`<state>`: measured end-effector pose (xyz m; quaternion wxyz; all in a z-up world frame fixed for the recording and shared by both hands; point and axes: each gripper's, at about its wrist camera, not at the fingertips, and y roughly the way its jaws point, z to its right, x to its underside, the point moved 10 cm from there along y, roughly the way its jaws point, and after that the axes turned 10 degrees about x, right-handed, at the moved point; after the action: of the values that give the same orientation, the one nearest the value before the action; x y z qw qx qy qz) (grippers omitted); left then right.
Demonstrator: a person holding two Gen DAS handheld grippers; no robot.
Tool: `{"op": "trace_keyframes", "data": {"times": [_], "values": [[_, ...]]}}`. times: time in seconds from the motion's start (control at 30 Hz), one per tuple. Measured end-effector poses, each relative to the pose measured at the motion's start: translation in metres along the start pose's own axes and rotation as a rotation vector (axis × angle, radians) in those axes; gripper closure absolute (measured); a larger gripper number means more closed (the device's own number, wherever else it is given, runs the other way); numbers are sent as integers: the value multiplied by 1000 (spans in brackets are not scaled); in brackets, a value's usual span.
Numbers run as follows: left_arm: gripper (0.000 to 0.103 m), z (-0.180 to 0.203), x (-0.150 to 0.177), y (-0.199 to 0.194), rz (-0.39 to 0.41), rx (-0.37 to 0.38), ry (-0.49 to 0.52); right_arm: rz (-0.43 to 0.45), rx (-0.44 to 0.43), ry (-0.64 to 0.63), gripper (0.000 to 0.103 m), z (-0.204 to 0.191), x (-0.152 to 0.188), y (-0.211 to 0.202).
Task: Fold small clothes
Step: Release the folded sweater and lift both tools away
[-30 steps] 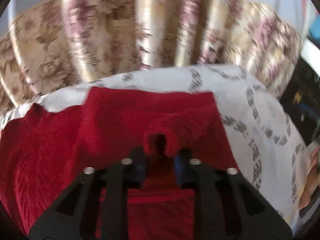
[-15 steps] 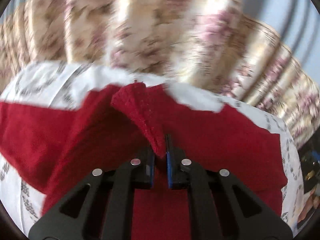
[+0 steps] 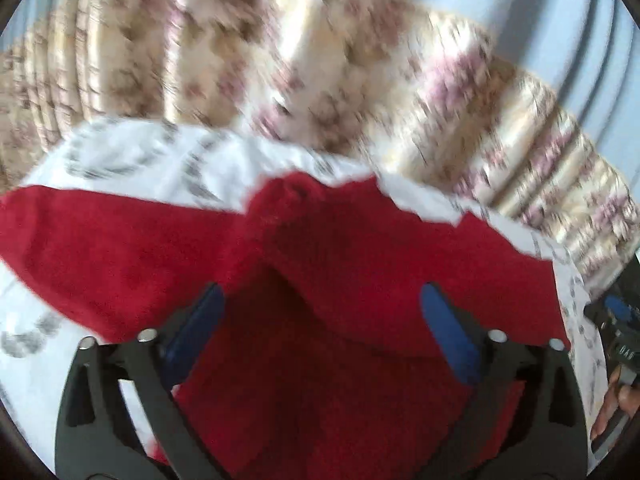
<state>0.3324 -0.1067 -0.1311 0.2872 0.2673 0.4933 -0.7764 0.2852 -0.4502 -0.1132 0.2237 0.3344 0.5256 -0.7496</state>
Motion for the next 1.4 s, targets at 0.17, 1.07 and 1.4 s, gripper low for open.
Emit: {"op": "trace_keyframes", "data": {"times": [0.17, 1.07, 1.4], "values": [[3, -47, -6, -26, 19, -41, -65, -9, -9, 10, 7, -2, 4, -3], [18, -241, -20, -36, -128, -329, 7, -16, -24, -12, 7, -29, 11, -12], [95, -215, -20, -30, -112, -287, 88, -23, -29, -26, 7, -42, 12, -7]]}}
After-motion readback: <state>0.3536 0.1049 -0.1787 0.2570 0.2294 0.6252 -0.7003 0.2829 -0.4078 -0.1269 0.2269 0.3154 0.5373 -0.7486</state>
